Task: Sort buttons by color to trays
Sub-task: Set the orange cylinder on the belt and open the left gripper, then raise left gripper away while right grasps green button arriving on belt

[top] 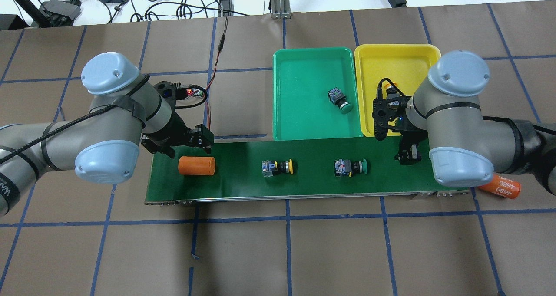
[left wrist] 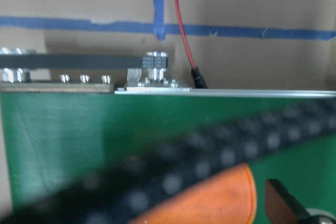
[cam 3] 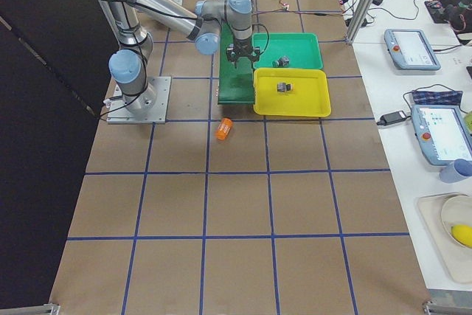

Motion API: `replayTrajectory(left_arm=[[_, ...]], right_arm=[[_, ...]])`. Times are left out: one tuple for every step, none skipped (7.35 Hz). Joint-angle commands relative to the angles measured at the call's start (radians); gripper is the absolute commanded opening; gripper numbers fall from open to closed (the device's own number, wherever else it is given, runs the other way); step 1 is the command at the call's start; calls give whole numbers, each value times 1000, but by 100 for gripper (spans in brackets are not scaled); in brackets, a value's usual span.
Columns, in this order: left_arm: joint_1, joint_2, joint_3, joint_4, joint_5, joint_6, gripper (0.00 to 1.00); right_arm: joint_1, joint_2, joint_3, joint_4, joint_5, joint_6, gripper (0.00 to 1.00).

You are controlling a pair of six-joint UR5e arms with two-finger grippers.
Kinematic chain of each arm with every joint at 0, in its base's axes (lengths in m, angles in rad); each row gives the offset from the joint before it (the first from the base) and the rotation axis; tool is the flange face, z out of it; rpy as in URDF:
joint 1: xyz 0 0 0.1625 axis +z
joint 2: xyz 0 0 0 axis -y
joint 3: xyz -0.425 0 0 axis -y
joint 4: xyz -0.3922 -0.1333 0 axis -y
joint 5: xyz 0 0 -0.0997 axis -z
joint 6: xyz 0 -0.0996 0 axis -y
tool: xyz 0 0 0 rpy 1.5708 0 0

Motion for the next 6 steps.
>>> replayTrajectory(left_arm=[[-6,14,163,-135,52,1,100],[-7,28,305,-304,53,0,100],[-7,28,442,-469,74,0,100],[-12,25,516,-514,123,0,100],[-10,31,523,-533,126,1,100],[3,33,526,-533,111,0,100]], right_arm=[[1,1,3,8,2,0,76],[3,1,8,8,2,1,76],[7,1,14,10,2,1,76],[15,-2,17,8,11,5,76],[15,-1,17,11,29,2,76],[15,-11,23,16,28,-12,76]])
